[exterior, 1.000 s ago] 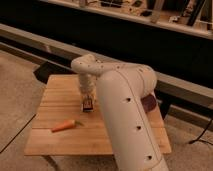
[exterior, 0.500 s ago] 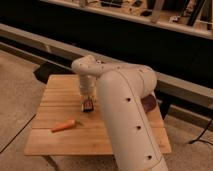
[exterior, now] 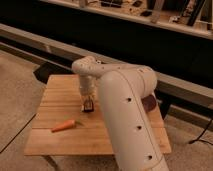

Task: Place the eraser on the white sponge

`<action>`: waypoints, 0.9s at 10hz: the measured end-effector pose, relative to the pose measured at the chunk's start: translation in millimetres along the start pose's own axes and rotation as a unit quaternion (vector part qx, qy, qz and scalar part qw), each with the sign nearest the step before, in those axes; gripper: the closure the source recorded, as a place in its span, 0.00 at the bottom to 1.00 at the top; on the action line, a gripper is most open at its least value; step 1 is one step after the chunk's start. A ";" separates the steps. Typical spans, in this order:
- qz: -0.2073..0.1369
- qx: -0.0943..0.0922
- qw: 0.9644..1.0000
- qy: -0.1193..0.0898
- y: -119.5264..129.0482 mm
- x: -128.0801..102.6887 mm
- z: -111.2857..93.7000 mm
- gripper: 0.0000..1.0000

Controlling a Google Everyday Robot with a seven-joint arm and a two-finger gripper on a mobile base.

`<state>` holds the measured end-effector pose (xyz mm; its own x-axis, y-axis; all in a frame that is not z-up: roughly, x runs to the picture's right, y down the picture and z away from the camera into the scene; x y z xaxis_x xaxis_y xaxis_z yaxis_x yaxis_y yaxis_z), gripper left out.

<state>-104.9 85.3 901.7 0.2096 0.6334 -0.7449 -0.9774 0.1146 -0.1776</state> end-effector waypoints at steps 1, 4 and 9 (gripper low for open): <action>0.002 -0.002 1.000 -0.001 -0.1 -0.6 -1.3 0.20; 0.007 -0.006 1.000 -0.005 -0.7 -1.3 -3.8 0.20; 0.007 -0.005 1.000 -0.021 -6.2 1.3 -42.1 0.20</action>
<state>-97.4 53.2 874.7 0.1947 0.6661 -0.7200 -0.9798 0.0980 -0.1744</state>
